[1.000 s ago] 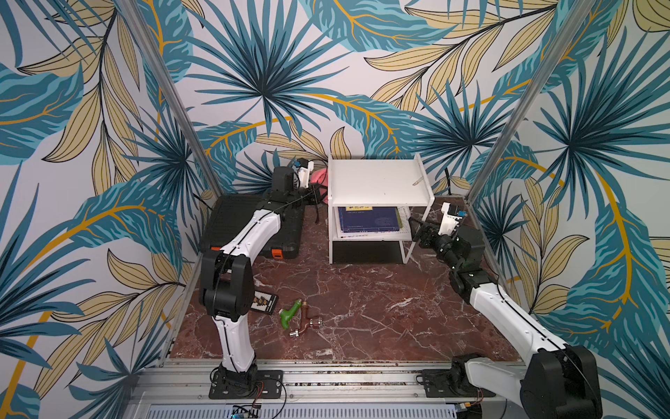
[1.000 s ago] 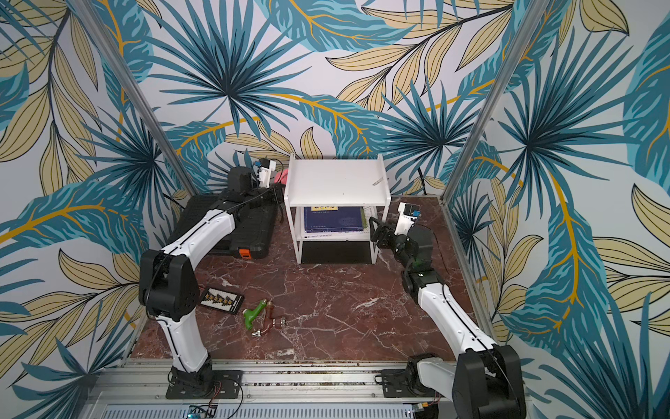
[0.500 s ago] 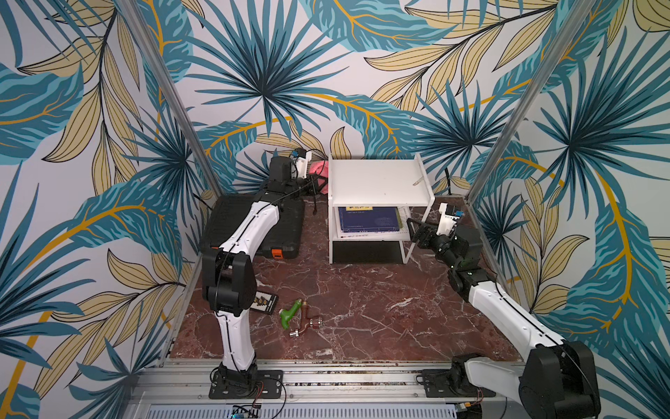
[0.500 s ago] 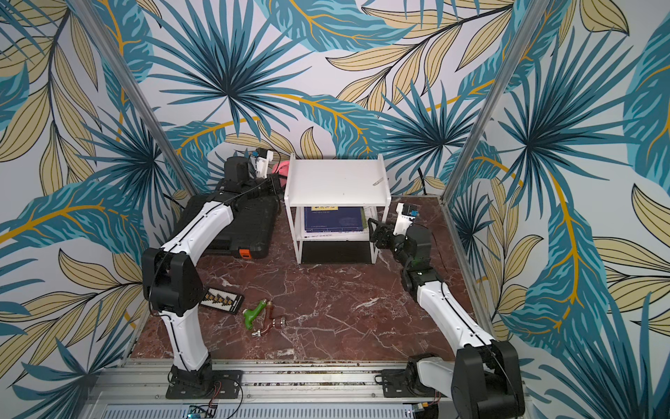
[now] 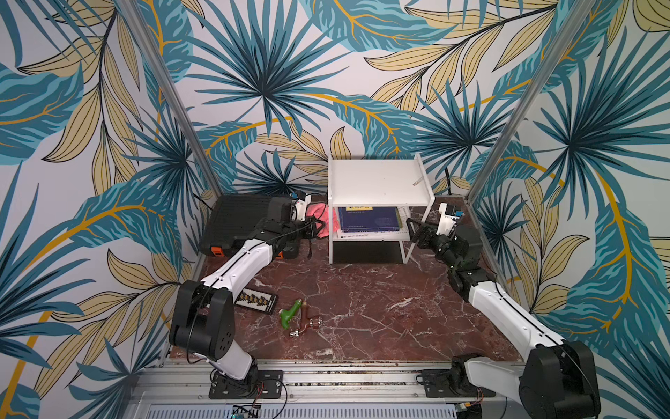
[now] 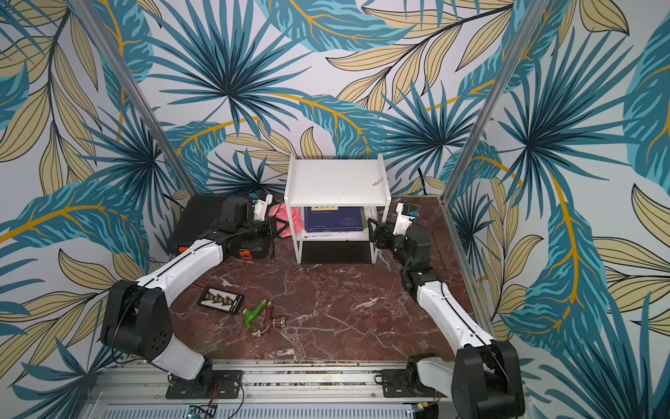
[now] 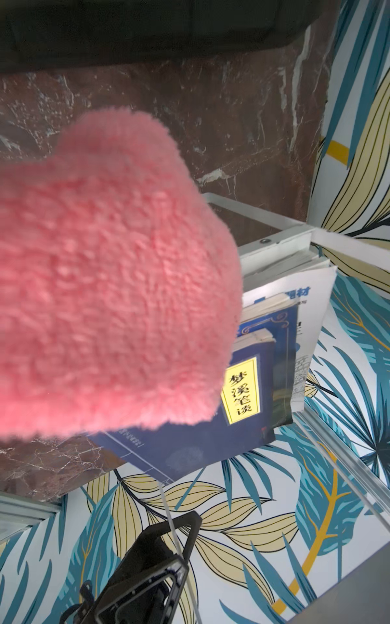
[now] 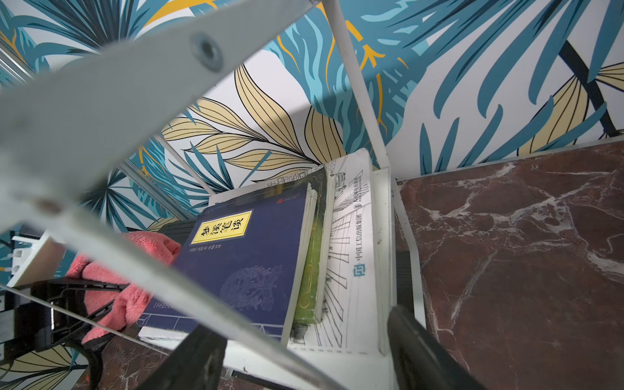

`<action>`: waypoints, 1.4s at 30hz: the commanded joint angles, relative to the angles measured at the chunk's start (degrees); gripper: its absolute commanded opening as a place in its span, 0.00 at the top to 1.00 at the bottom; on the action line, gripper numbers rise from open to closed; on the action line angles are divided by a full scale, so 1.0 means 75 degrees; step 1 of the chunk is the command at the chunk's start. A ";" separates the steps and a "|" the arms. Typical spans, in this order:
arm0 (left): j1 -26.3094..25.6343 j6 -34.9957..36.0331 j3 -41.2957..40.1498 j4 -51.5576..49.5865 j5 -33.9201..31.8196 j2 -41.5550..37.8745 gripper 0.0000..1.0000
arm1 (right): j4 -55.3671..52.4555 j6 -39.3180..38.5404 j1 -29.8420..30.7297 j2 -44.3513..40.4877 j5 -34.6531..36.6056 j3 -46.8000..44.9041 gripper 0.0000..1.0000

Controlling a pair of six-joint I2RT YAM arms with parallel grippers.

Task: Wipe the bookshelf clean with a cloth
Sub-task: Wipe the dust from the shelf.

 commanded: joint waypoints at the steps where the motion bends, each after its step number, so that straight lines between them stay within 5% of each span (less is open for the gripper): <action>1: -0.0009 0.0150 0.0148 0.0135 -0.0593 -0.0178 1.00 | 0.0163 0.0205 0.0033 0.0042 0.0159 -0.0043 0.23; 4: -0.0012 -0.0016 -0.1062 0.0673 -0.1190 -0.1710 1.00 | 0.0300 0.0244 0.0033 -0.0020 0.0256 -0.0145 0.22; 9: -0.0095 -0.0270 -0.2502 -0.0647 -0.1738 -0.4454 1.00 | 0.0448 0.0149 0.0033 -0.0028 0.0550 -0.0296 0.22; 13: -0.0327 -0.0859 -0.2663 -0.0184 -0.0777 -0.5374 1.00 | 0.0693 0.0157 0.0033 -0.0023 0.0570 -0.0327 0.21; 16: -0.0536 -0.0842 -0.1990 0.0571 -0.0196 -0.4898 1.00 | 0.0792 0.0317 0.0039 -0.0023 0.0686 -0.0303 0.21; 21: -0.0724 -0.0150 -0.0660 0.0182 -0.0853 -0.3459 1.00 | 0.0721 0.0442 0.0044 -0.0125 0.0524 -0.0400 0.21; 27: -0.1024 -0.1070 -0.3080 0.2694 -0.1848 -0.1845 1.00 | 0.0475 0.0340 0.0041 -0.0291 0.0840 -0.0748 0.21; 31: -0.1022 -0.1304 -0.3312 0.3584 -0.1503 -0.0544 1.00 | 0.0342 0.0276 0.0044 -0.0215 0.0693 -0.0702 0.21; 37: -0.1059 -0.1321 -0.2292 0.3168 -0.1076 -0.1349 1.00 | 0.0242 0.0181 0.0041 -0.0356 0.0648 -0.0607 0.21; 42: -0.1444 -0.1001 -0.2180 0.2352 -0.2435 -0.1690 1.00 | 0.0405 0.0170 0.0044 -0.0494 0.0466 -0.0713 0.21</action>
